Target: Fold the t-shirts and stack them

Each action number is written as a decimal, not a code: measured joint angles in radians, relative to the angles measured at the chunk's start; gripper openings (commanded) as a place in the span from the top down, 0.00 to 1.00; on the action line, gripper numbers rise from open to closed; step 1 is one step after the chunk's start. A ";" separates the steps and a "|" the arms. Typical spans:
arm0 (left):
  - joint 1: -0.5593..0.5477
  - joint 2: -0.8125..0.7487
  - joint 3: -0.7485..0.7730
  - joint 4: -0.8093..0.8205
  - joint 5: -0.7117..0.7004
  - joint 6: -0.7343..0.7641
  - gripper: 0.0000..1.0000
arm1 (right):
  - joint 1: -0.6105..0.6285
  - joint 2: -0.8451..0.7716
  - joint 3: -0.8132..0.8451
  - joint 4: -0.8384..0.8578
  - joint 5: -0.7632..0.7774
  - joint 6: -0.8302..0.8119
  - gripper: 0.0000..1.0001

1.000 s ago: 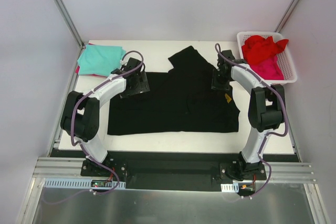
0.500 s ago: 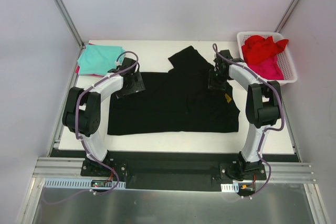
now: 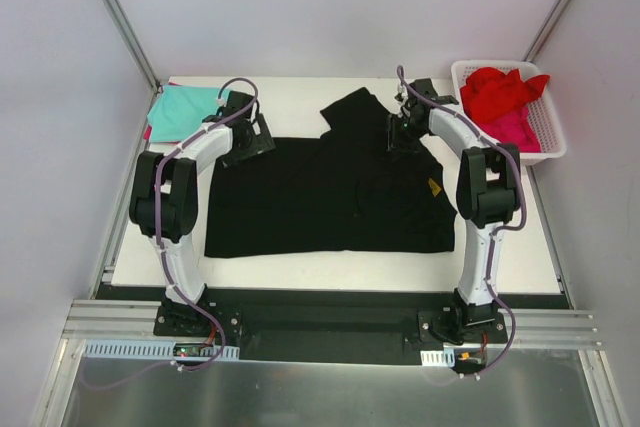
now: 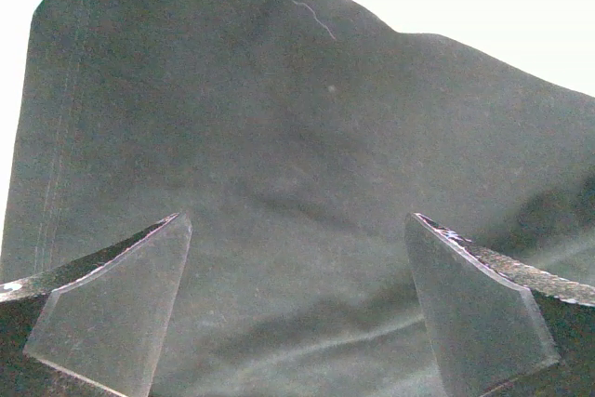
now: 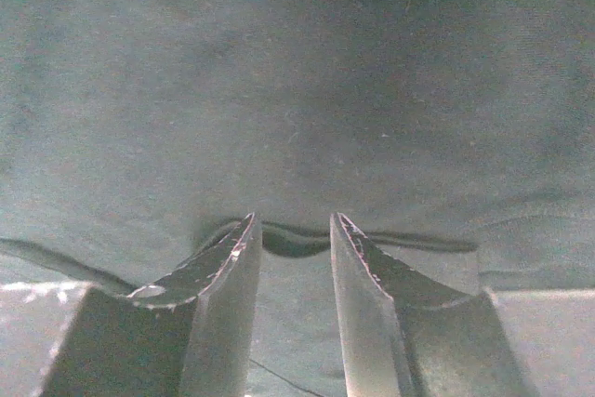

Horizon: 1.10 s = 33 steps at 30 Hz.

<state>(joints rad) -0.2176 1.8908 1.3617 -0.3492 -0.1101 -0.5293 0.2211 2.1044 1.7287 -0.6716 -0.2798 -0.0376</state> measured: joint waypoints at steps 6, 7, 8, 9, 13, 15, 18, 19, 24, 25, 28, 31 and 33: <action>0.030 0.047 0.022 0.009 0.029 0.000 0.01 | -0.015 0.062 0.000 -0.004 -0.016 0.004 0.61; 0.032 0.047 0.024 0.009 0.031 0.000 0.01 | -0.020 0.068 0.000 -0.003 -0.021 0.008 0.61; 0.032 0.048 0.026 0.010 0.033 0.000 0.01 | -0.026 0.076 0.000 -0.003 -0.025 0.011 0.61; 0.032 0.047 0.027 0.010 0.035 0.000 0.01 | -0.032 0.082 0.000 -0.003 -0.028 0.014 0.61; 0.032 0.048 0.031 0.015 0.049 0.000 0.01 | -0.060 0.100 -0.001 -0.003 -0.045 0.026 0.60; 0.032 0.048 0.031 0.015 0.050 0.000 0.01 | -0.072 0.101 -0.005 -0.004 -0.052 0.040 0.58; 0.036 0.048 0.031 0.016 0.054 0.000 0.01 | -0.087 0.101 -0.005 -0.006 -0.069 0.061 0.55; 0.036 0.047 0.031 0.015 0.055 0.000 0.01 | -0.090 0.101 -0.005 -0.008 -0.072 0.065 0.53; 0.036 0.047 0.033 0.015 0.058 0.000 0.01 | -0.095 0.101 -0.003 -0.029 -0.078 0.092 0.46; 0.036 0.047 0.035 0.014 0.057 0.002 0.01 | -0.095 0.103 0.003 -0.045 -0.076 0.098 0.45; 0.036 0.047 0.042 0.010 0.057 0.007 0.01 | -0.091 0.111 0.027 -0.096 -0.050 0.105 0.43; 0.037 0.048 0.052 0.006 0.057 0.015 0.01 | -0.087 0.133 0.071 -0.155 -0.012 0.107 0.42; 0.037 0.048 0.057 0.003 0.057 0.018 0.01 | -0.084 0.144 0.093 -0.187 0.017 0.106 0.42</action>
<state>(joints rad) -0.1810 1.9385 1.4185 -0.3462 -0.0528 -0.5114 0.1368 2.2482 1.8221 -0.8585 -0.2626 0.0689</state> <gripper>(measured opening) 0.991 0.574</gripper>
